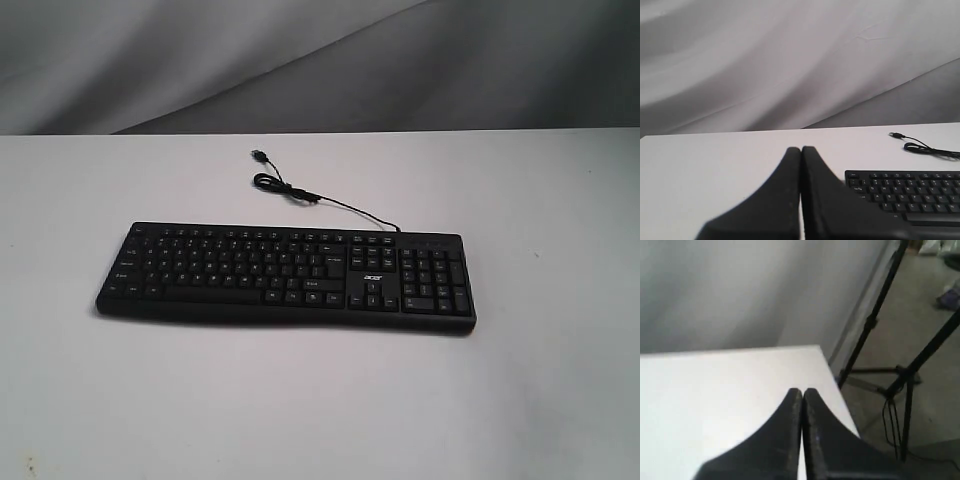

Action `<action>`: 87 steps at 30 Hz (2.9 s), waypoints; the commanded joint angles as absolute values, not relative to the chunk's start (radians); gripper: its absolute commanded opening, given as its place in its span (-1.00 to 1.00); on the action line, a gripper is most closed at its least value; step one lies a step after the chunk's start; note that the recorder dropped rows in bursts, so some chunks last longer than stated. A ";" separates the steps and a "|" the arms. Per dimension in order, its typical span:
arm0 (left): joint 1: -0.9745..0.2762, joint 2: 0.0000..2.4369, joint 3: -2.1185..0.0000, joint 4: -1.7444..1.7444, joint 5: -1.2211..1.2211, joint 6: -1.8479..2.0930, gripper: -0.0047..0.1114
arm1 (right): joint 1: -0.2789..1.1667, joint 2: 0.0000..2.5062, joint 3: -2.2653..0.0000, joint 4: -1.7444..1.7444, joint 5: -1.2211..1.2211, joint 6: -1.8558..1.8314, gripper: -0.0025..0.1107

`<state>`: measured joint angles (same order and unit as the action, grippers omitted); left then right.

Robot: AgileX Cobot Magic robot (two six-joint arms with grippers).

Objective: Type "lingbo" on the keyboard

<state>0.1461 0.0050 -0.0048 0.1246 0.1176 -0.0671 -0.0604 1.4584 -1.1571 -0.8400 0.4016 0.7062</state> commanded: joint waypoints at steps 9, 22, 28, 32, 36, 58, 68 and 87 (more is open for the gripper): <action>0.139 0.000 0.000 0.125 0.109 -0.069 -0.91 | 0.258 1.927 -1.401 0.931 0.741 -1.289 -0.96; 0.139 0.000 0.000 0.125 0.109 -0.069 -0.91 | 0.553 2.031 -1.427 0.837 0.587 -1.346 -0.96; 0.139 0.000 0.000 0.125 0.109 -0.069 -0.91 | 0.558 2.144 -1.563 0.677 0.613 -1.161 -0.96; 0.139 0.000 0.000 0.125 0.109 -0.069 -0.91 | 0.558 2.206 -1.616 0.657 0.633 -1.155 -0.96; 0.139 0.000 0.000 0.125 0.109 -0.069 -0.91 | 0.558 2.241 -1.652 0.654 0.633 -1.155 -0.96; 0.139 0.000 0.000 0.125 0.109 -0.069 -0.91 | 0.558 2.277 -1.654 0.663 0.650 -1.230 -0.96; 0.139 0.000 0.000 0.125 0.109 -0.069 -0.91 | 0.558 2.277 -1.654 0.672 0.644 -1.250 -0.96; 0.139 0.000 0.000 0.125 0.109 -0.069 -0.91 | 0.558 2.285 -1.654 0.672 0.633 -1.254 -0.96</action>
